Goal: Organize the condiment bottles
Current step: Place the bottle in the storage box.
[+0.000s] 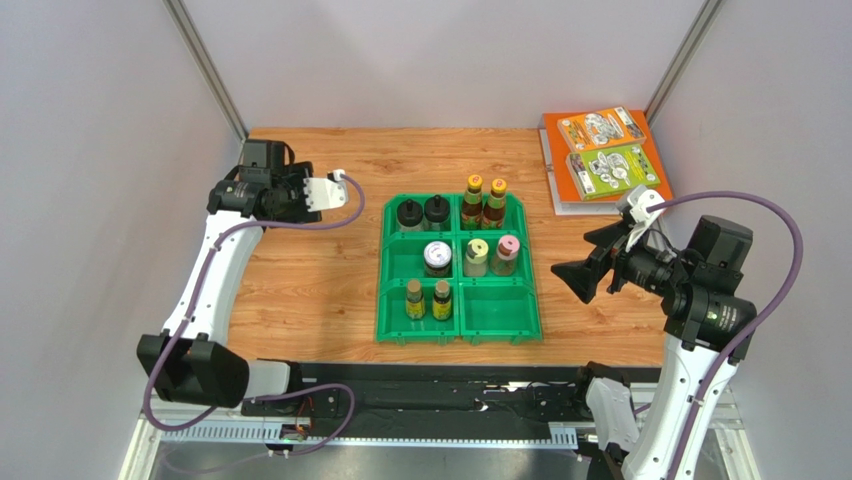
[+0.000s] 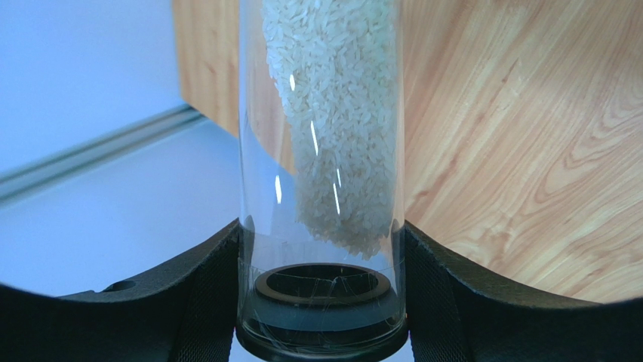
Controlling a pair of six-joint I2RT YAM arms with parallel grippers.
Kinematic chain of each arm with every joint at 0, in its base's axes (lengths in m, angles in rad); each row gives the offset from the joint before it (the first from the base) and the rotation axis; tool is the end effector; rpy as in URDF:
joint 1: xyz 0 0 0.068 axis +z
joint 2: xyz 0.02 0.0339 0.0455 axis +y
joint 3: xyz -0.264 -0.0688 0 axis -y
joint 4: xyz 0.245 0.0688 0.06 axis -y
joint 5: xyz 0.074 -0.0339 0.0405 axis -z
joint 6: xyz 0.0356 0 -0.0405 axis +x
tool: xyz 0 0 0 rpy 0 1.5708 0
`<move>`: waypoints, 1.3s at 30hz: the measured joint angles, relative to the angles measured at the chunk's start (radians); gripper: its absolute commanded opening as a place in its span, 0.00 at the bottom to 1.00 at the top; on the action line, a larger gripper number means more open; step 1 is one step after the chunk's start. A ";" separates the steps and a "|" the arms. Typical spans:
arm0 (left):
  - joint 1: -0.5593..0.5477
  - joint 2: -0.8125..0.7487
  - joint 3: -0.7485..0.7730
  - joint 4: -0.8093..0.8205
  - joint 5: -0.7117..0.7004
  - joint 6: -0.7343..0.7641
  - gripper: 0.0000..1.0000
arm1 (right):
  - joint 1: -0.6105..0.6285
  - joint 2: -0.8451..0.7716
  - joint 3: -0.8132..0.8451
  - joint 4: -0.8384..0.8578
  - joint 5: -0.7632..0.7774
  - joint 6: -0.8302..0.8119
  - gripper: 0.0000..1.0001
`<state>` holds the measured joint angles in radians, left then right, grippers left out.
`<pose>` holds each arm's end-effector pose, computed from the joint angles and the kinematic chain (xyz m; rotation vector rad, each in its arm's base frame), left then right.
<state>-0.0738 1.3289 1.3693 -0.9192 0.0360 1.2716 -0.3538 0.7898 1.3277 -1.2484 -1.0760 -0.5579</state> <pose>0.2682 -0.0211 0.3553 1.5766 1.9528 0.4727 0.0885 0.0007 0.4188 -0.6983 1.8043 0.6229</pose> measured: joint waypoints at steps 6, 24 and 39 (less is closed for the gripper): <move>-0.201 -0.136 -0.010 0.057 -0.130 0.115 0.00 | 0.000 0.010 0.005 0.027 0.027 0.054 0.97; -0.998 -0.238 -0.086 0.278 -0.507 0.515 0.00 | -0.058 0.144 -0.074 0.170 0.347 0.275 0.99; -1.329 -0.069 -0.200 0.589 -0.605 0.699 0.00 | -0.221 0.154 -0.074 0.161 0.316 0.255 0.99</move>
<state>-1.4025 1.2602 1.1694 -0.3298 -0.5690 1.9709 -0.5751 0.9440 1.2541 -1.0878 -0.7601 -0.3031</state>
